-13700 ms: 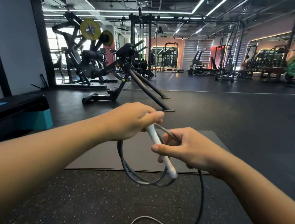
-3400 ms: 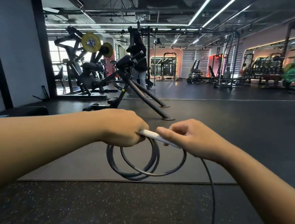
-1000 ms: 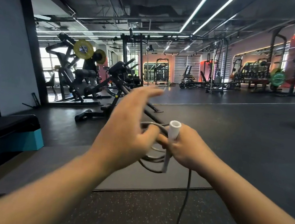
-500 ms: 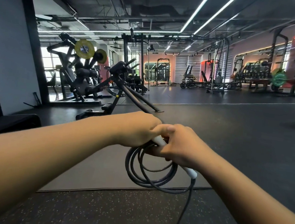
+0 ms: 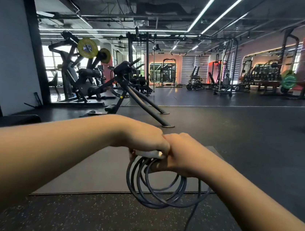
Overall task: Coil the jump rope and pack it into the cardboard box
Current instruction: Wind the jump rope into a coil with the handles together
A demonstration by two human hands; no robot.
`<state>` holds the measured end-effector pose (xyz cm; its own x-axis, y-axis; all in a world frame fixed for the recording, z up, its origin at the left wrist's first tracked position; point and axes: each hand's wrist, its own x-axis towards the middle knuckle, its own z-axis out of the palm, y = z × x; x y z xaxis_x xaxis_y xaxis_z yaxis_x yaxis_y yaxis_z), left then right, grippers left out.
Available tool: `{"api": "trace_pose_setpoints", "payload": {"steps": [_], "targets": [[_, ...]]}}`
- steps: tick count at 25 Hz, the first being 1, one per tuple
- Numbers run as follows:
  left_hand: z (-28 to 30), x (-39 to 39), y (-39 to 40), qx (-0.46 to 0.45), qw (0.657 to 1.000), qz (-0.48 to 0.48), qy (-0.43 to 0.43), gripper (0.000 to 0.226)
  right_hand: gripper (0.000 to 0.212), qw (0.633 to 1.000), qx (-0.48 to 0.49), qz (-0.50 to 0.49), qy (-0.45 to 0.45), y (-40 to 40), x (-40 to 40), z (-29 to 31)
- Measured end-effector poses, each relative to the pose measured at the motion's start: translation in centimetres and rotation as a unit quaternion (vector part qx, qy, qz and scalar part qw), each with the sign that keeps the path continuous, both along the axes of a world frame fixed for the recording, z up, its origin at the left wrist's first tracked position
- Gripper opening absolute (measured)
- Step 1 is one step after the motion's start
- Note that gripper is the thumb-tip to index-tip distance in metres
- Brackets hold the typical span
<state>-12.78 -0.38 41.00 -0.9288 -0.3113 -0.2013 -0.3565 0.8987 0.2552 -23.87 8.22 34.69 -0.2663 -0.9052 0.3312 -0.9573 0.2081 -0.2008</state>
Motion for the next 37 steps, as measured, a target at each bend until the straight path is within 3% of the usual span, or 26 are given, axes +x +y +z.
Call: {"api": "trace_pose_setpoints", "payload": {"steps": [3,5,10,15,19,24,26,28,30,32,34,37], "targets": [[-1.2,0.5,-0.3,-0.029,0.998,-0.024,0.047,0.041,0.060,0.998,-0.026,0.029,-0.041,0.6,-0.4,-0.5],[-1.7,1.4,-0.2,-0.038,0.998,-0.031,0.046,0.046,0.051,0.997,-0.040,0.051,-0.048,1.0,-0.3,-0.6],[-0.8,2.1,-0.5,-0.047,0.998,-0.046,-0.024,0.047,0.054,0.995,-0.038,0.052,-0.070,2.1,-1.2,0.3],[-0.7,2.8,-0.6,-0.203,0.967,-0.084,-0.126,0.049,0.049,0.994,-0.019,0.073,-0.077,3.5,-3.1,0.8],[-0.9,4.4,-3.0,-0.240,0.960,-0.059,-0.128,0.041,0.068,0.999,-0.017,0.020,-0.030,3.9,-5.2,0.4],[-0.5,7.0,-7.7,-0.157,0.987,-0.014,-0.040,0.035,0.064,0.986,-0.051,-0.038,-0.154,5.4,-7.2,-0.4],[-1.0,7.7,-9.0,-0.026,0.999,0.000,0.041,0.032,0.062,0.974,-0.072,-0.037,-0.213,5.4,-7.3,-1.3],[-2.0,8.0,-9.4,0.109,0.987,0.004,0.118,0.030,0.058,0.939,-0.115,-0.014,-0.323,4.8,-7.1,-2.5],[-3.2,7.9,-8.9,0.250,0.944,0.030,0.212,0.034,0.062,0.882,-0.133,0.030,-0.451,4.0,-6.4,-3.7],[-4.1,7.1,-8.0,0.361,0.875,0.074,0.314,0.043,0.075,0.817,-0.131,0.089,-0.554,2.9,-5.3,-5.0],[-4.7,5.8,-6.7,0.427,0.814,0.098,0.382,0.036,0.088,0.776,-0.130,0.137,-0.602,1.4,-3.5,-6.4],[-5.6,3.8,-3.7,0.458,0.766,0.101,0.440,0.021,0.098,0.716,-0.170,0.176,-0.654,-0.9,-0.4,-7.7]]}}
